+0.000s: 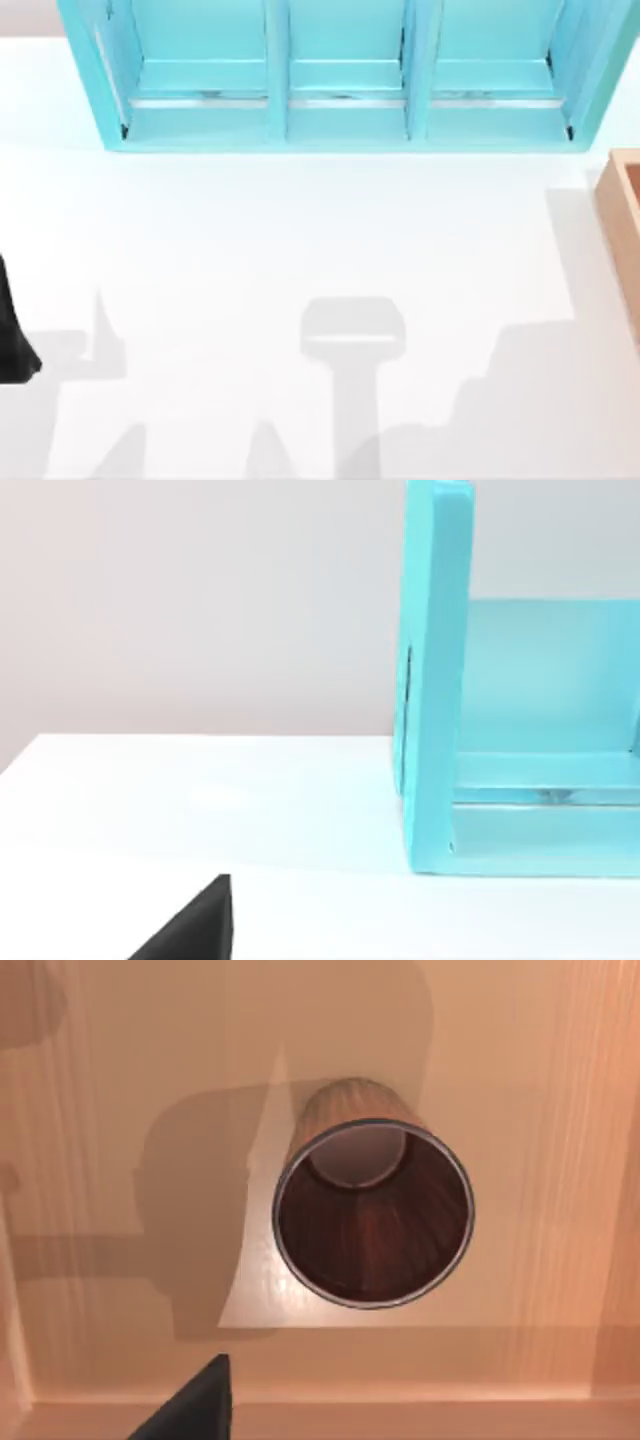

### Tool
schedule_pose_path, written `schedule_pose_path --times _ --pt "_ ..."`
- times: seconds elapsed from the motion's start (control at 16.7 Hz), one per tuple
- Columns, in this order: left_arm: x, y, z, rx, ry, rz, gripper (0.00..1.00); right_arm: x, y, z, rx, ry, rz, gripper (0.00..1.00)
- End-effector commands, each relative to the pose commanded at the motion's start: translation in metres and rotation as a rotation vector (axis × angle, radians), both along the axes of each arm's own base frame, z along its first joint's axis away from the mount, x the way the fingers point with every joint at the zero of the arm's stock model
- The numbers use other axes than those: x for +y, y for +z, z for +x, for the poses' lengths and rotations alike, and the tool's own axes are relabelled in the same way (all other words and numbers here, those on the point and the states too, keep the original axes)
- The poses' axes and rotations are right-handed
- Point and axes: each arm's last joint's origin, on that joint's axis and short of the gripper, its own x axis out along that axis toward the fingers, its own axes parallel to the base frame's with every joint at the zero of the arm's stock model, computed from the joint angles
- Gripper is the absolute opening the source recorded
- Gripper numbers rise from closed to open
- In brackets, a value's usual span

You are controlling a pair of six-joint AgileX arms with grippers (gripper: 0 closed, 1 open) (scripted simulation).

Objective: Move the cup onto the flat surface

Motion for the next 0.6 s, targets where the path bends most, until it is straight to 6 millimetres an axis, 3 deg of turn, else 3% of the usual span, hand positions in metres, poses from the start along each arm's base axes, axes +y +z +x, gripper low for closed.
schedule_pose_path --times 0.48,0.6 --pt "0.0 0.0 0.0 0.0 0.0 0.0 1.0 -0.004 -0.001 0.005 0.033 0.003 0.014 1.0" --pt "0.0 0.0 0.0 0.0 0.0 0.0 1.0 -0.005 -0.012 0.005 0.038 0.0 0.017 1.0"
